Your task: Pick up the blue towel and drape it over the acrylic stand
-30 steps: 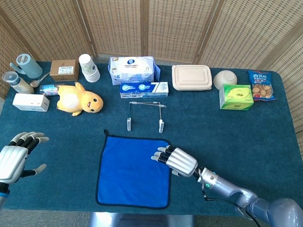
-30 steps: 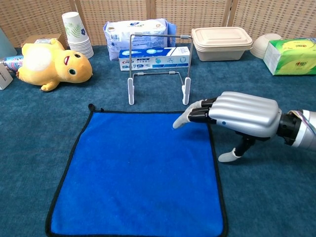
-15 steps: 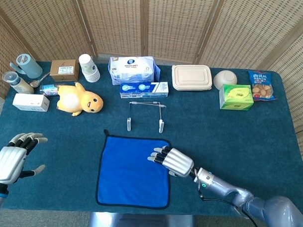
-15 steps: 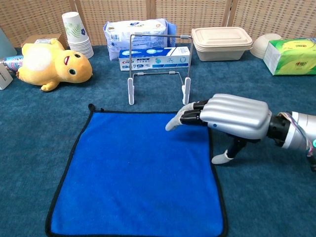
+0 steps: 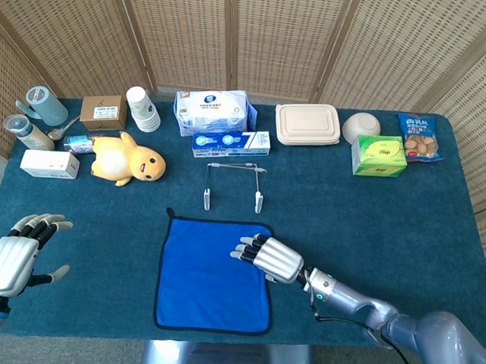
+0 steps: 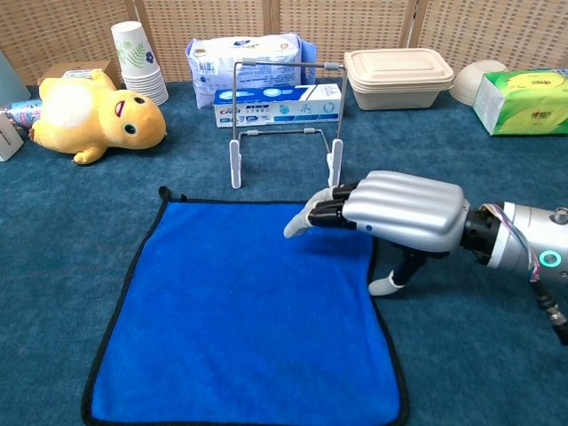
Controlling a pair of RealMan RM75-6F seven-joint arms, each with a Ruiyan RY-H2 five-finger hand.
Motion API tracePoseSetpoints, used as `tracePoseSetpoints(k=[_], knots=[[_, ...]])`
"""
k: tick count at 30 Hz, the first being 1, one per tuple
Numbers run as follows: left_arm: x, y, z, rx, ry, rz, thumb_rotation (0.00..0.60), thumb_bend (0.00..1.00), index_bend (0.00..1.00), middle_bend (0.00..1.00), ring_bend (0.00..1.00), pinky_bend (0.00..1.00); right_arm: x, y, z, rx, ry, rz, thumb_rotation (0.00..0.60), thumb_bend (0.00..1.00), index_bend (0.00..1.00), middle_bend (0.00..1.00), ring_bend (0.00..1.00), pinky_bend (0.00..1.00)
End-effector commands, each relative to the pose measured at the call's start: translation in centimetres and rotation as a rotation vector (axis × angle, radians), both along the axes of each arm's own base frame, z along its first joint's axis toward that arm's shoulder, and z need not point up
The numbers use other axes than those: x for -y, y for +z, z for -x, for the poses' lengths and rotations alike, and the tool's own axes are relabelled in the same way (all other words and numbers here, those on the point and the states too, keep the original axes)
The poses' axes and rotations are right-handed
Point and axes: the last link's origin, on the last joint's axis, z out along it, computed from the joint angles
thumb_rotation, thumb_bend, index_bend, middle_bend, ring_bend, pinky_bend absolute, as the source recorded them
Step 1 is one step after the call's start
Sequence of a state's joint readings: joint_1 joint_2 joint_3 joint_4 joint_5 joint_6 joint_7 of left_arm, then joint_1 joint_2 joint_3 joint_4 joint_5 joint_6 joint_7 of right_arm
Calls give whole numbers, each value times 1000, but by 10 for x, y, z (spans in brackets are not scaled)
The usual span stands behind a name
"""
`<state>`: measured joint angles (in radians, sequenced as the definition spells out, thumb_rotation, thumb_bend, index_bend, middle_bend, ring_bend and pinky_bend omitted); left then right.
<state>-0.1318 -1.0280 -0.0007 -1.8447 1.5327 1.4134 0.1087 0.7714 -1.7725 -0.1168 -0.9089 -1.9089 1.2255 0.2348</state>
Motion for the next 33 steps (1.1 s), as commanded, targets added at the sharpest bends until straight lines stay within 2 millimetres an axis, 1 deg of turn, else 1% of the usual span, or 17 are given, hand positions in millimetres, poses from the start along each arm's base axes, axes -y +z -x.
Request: tracePoseSetpoints(k=[1, 6, 12, 18, 25, 27, 33], knots=[[1, 0, 1, 1, 2, 1, 600, 251, 267, 236, 215, 169, 0, -1, -1, -2, 1, 0, 600, 42, 183, 255, 184, 332], [1, 1, 3, 4, 1, -3, 600, 252, 267, 237, 215, 169, 0, -4, -5, 0, 7, -4, 600, 171, 183, 254, 183, 332], [2, 2, 5, 7, 2, -6, 600, 251, 264, 237, 215, 169, 1, -8, -9, 2, 8, -7, 600, 245, 182, 252, 183, 332], [3, 3, 7, 10, 6, -10, 600, 252, 263, 236, 215, 169, 1, -9, -13, 14, 5, -3, 600, 287, 184, 251, 183, 332], [4, 3, 9, 15, 8, -12, 600, 252, 262, 237, 215, 169, -1, -15, -19, 26, 2, -4, 600, 418, 193, 251, 183, 332], [4, 4, 10, 17, 9, -14, 600, 252, 261, 237, 215, 169, -2, -17, -20, 29, 1, -5, 600, 444, 219, 251, 183, 332], [6, 5, 12, 19, 16, -17, 600, 251, 262, 237, 216, 169, -4, -20, -21, 47, -5, -11, 600, 458, 422, 259, 202, 349]])
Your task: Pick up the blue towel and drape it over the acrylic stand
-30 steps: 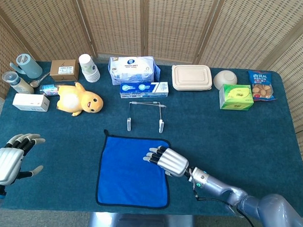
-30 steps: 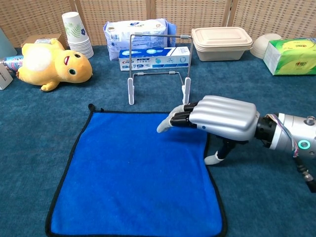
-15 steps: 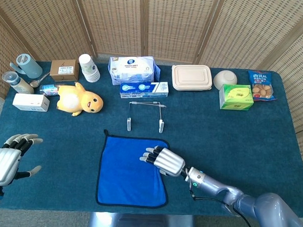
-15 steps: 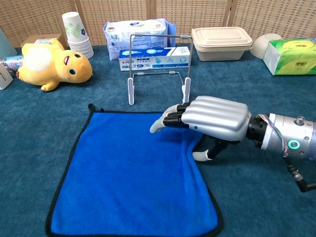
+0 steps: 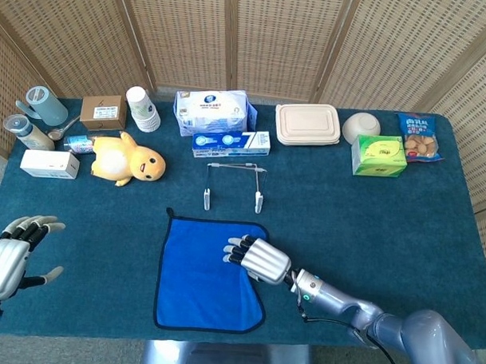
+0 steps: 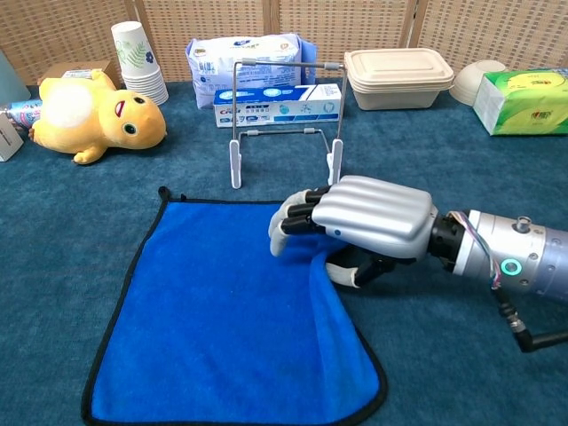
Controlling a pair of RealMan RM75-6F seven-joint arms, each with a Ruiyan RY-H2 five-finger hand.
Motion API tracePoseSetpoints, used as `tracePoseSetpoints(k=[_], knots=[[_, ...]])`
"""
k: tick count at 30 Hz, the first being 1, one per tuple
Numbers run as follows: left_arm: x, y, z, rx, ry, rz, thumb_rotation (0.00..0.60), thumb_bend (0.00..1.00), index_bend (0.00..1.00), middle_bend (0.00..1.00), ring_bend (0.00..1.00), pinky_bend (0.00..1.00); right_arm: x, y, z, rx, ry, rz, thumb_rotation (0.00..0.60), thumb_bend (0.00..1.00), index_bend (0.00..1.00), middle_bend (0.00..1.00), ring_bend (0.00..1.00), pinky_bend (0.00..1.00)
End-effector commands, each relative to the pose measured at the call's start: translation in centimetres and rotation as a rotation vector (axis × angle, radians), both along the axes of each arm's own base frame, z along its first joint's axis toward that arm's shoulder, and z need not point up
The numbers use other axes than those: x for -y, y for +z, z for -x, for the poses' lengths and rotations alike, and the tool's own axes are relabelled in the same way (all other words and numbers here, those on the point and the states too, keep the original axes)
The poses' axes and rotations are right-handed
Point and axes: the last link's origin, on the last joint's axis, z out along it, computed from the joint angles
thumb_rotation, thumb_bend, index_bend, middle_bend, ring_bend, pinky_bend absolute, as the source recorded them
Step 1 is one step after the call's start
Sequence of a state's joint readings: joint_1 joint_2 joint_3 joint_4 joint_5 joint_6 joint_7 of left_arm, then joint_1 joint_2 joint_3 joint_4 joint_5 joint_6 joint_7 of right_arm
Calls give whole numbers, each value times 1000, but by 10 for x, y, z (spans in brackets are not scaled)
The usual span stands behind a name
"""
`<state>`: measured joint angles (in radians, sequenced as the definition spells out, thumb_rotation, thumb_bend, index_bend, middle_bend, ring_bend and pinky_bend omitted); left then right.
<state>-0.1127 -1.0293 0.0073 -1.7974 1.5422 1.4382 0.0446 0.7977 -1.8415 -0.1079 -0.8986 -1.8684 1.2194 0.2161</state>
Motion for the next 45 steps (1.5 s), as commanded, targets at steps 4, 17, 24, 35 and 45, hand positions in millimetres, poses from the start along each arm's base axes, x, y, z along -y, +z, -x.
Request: tracePoseSetpoints(k=[4, 17, 24, 35, 45], knots=[[0, 0, 0, 1, 1, 0, 600, 251, 261, 236, 216, 169, -1, -3, -2, 17, -1, -6, 600, 452, 541, 286, 225, 363], [-3, -2, 0, -25, -11, 15, 600, 252, 271, 240, 215, 169, -2, -8, -6, 54, -16, -12, 600, 451, 662, 320, 277, 372], [-12, -10, 0, -185, -97, 40, 600, 251, 304, 267, 219, 170, -2, -7, -8, 74, -28, -9, 600, 449, 676, 322, 278, 372], [-35, -44, -4, -215, -288, 165, 600, 242, 318, 277, 237, 163, -7, -8, -7, 84, -44, -10, 600, 450, 680, 322, 278, 372], [-52, -83, -13, -208, -467, 287, 600, 213, 291, 157, 123, 113, -8, -5, -5, 81, -53, -4, 600, 449, 681, 322, 278, 372]])
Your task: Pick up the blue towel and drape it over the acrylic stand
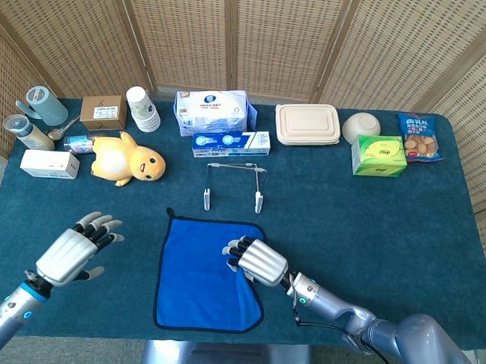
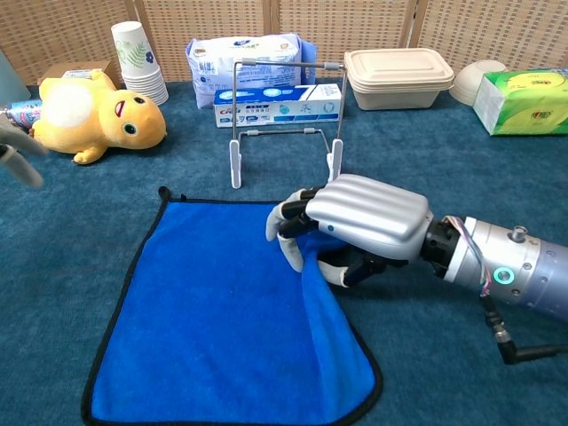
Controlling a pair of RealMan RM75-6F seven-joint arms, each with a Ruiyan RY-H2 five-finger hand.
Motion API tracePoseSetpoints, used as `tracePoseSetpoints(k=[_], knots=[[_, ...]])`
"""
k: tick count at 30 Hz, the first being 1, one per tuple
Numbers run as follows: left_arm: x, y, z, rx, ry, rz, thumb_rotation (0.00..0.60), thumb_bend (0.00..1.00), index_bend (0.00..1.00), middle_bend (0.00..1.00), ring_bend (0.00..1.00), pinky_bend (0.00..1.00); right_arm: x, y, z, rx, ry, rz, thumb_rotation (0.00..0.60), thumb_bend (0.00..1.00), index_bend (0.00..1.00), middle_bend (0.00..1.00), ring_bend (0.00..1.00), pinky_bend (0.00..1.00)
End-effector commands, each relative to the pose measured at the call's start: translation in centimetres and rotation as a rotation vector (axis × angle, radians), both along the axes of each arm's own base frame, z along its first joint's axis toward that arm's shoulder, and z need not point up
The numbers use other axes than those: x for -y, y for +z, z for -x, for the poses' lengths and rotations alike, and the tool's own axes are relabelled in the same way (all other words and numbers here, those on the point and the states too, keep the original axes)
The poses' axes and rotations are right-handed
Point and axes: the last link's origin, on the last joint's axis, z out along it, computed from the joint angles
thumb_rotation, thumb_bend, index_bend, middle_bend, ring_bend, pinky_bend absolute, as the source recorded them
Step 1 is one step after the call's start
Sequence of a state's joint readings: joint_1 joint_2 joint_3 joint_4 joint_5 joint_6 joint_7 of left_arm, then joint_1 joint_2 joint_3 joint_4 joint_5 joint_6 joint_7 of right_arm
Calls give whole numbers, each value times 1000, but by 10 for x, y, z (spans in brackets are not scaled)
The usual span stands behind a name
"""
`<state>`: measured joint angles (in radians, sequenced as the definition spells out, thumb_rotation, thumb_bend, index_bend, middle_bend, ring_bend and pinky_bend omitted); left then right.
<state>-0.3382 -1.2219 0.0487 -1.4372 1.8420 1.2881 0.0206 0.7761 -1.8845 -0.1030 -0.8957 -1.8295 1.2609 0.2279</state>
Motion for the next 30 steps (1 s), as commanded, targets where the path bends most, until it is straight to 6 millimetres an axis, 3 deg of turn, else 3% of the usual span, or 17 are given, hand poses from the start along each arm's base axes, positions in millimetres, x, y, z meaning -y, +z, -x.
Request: tracePoseSetpoints(k=[1, 8, 30], knots=[[-4, -16, -4, 7, -48, 49, 600, 213, 291, 146, 110, 107, 0, 0, 1, -1, -3, 1, 600, 450, 681, 322, 278, 372], [-12, -35, -8, -16, -115, 82, 600, 214, 286, 71, 1, 48, 0, 1, 3, -6, -11, 1, 600, 449, 680, 322, 278, 372], [-28, -83, -14, -27, -162, 99, 600, 214, 273, 59, 0, 0, 0, -5, 8, -15, -37, -15, 600, 450, 679, 322, 278, 372]])
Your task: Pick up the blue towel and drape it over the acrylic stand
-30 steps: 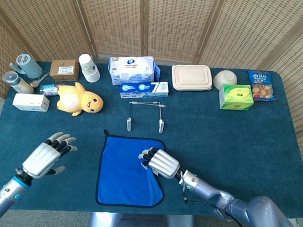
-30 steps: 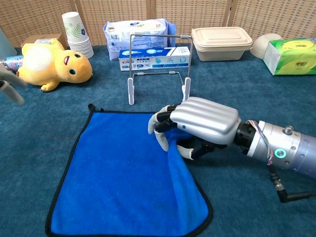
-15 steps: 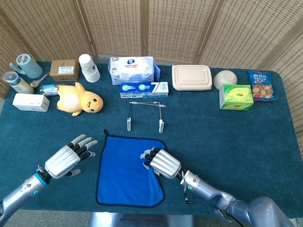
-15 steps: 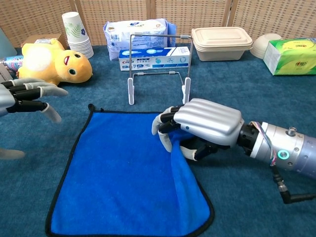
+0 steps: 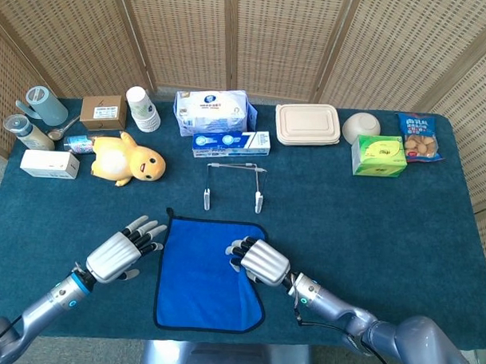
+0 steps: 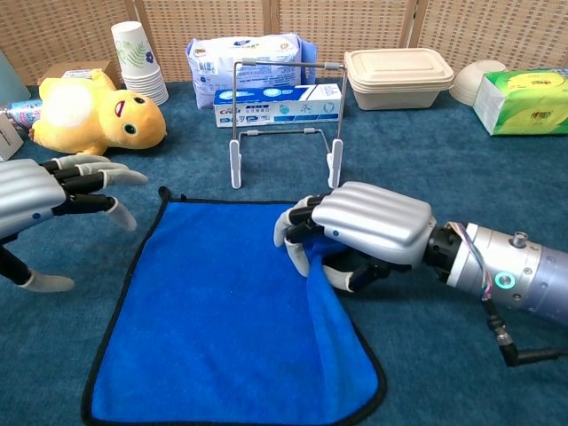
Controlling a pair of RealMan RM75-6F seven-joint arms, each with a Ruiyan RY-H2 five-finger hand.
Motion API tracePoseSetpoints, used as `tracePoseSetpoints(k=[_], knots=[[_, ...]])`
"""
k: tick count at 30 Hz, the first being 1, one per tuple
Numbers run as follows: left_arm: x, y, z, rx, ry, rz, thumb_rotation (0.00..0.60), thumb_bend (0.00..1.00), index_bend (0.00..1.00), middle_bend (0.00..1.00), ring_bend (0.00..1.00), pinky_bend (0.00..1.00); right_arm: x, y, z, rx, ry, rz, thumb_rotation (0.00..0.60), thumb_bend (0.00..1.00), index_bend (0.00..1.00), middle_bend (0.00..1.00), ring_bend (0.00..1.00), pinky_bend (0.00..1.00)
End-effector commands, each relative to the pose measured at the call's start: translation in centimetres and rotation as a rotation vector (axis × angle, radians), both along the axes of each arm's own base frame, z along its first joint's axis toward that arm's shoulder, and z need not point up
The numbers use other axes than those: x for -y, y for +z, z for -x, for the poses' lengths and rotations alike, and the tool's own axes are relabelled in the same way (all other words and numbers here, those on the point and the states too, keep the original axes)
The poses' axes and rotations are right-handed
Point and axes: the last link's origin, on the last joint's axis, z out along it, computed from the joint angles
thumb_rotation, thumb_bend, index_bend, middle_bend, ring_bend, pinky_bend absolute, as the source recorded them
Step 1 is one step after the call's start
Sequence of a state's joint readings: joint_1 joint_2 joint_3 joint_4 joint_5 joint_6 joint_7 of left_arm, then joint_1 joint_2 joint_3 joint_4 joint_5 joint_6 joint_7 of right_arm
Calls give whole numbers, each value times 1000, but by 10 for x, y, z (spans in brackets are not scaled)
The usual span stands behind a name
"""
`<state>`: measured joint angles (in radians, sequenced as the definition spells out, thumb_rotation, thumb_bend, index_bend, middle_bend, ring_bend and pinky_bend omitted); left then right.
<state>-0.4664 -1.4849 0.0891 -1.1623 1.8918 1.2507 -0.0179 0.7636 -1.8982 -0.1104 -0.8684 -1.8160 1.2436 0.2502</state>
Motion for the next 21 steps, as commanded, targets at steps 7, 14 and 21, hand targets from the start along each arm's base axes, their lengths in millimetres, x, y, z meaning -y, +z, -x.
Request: tracePoseSetpoints(k=[7, 14, 21], knots=[[-6, -17, -5, 12, -22, 6, 600, 215, 270, 55, 0, 0, 2, 0, 1, 2, -7, 3, 600, 449, 681, 323, 278, 372], [-9, -27, -9, 28, -24, 13, 600, 215, 270, 56, 0, 0, 2, 0, 3, 3, -15, 1, 600, 450, 682, 323, 278, 372], [-10, -32, -10, 29, -23, 20, 600, 215, 270, 58, 0, 0, 2, 0, 4, 6, -19, 1, 600, 449, 683, 326, 278, 372]])
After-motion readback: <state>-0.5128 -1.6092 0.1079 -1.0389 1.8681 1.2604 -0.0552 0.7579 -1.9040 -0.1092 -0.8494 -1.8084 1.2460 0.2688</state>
